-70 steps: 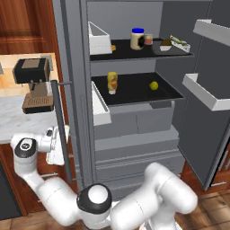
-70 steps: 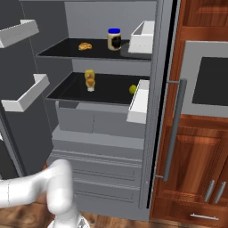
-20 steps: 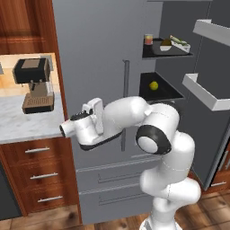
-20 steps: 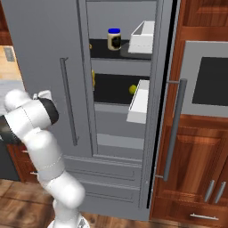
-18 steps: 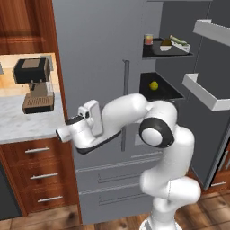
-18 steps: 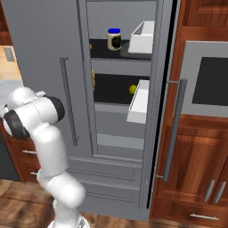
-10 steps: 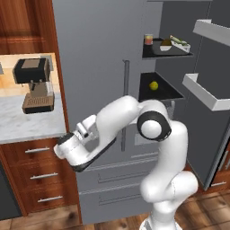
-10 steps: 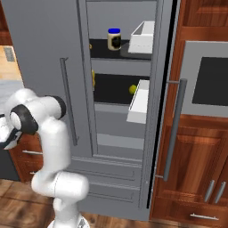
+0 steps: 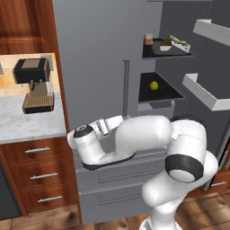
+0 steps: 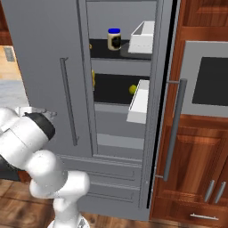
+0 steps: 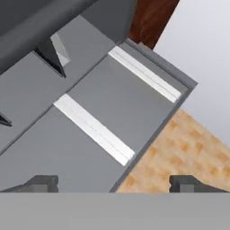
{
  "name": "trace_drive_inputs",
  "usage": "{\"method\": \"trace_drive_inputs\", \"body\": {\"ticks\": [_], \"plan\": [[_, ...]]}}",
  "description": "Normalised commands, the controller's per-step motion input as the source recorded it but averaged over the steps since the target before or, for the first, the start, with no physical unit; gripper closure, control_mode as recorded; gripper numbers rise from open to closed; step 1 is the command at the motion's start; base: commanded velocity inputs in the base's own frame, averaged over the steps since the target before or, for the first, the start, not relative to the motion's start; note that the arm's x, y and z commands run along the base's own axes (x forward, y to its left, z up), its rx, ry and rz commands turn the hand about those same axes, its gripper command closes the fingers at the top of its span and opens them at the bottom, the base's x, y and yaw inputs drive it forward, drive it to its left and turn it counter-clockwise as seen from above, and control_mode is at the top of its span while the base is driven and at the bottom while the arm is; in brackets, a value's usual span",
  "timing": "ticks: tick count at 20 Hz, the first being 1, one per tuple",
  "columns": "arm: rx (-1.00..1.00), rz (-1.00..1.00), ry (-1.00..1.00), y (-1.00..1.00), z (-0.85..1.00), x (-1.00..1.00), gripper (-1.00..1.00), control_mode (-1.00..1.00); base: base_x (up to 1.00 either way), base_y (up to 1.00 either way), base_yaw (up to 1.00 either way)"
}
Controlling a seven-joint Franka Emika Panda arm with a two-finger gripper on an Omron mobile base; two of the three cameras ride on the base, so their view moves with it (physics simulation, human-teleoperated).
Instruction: Place the tupperware on the top shelf of the fridge. Make space for the tupperware among the existing items by rearranging them on the shelves if needed. Close the fridge door when finished.
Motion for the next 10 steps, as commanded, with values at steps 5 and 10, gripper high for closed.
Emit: {"method": "trace_drive_inputs", "body": {"ticks": [5, 10], "plan": [[0.30, 0.56, -0.14, -0.67, 0.31, -0.59, -1.00, -1.00, 0.00, 0.00, 0.00], [0.25, 0.62, 0.12, -0.16, 0.70, 0.00, -1.00, -1.00, 0.00, 0.00, 0.00]]}}
